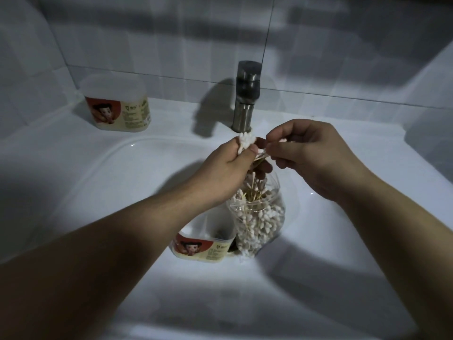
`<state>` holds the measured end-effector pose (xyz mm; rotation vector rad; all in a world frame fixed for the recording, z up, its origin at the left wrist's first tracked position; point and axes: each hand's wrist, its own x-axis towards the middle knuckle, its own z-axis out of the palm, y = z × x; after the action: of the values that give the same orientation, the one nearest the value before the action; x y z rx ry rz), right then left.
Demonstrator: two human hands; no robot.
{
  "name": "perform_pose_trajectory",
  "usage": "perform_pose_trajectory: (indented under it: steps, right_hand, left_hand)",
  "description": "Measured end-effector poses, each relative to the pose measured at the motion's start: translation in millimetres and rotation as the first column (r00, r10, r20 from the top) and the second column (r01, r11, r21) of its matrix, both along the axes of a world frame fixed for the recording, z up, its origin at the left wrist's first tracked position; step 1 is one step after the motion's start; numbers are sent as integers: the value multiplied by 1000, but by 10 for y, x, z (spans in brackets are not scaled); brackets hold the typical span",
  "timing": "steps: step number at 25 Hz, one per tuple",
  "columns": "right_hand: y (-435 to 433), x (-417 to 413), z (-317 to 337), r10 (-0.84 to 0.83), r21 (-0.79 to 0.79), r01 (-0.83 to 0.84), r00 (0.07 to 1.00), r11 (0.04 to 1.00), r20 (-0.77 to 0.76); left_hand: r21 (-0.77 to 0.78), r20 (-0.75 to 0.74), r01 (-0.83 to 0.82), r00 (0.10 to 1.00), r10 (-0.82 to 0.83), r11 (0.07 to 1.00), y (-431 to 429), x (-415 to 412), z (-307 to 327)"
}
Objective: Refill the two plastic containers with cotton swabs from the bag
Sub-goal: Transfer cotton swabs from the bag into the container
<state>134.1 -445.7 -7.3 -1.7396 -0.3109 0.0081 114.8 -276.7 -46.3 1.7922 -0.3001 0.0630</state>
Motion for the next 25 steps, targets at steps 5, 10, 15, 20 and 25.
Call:
perform_pose_trajectory:
  steps: [5,10,15,20,25]
  right_hand:
    - [-8,30,-9,-50,-50,51,998,997,36]
    - [-46,43,2,-115,-14,116,992,993,54]
    - [-63,71,14,-163,73,158,985,985,63]
    - [-137,113,44,-192,104,184,979,977,66]
    - [-52,46,-6,-59,-111,66,996,992,61]
  left_hand:
    - [63,22,-10,1000,9,998,3,-4,-5]
    - [115,-22,-19,1000,21,993,-2,-15,7]
    - [131,-20,-60,998,63,990,6,13,-19]
    - [61,-68,-153,985,157,986,37,51,-46]
    - [-55,-61,-126,991,123,991,7,52,-27]
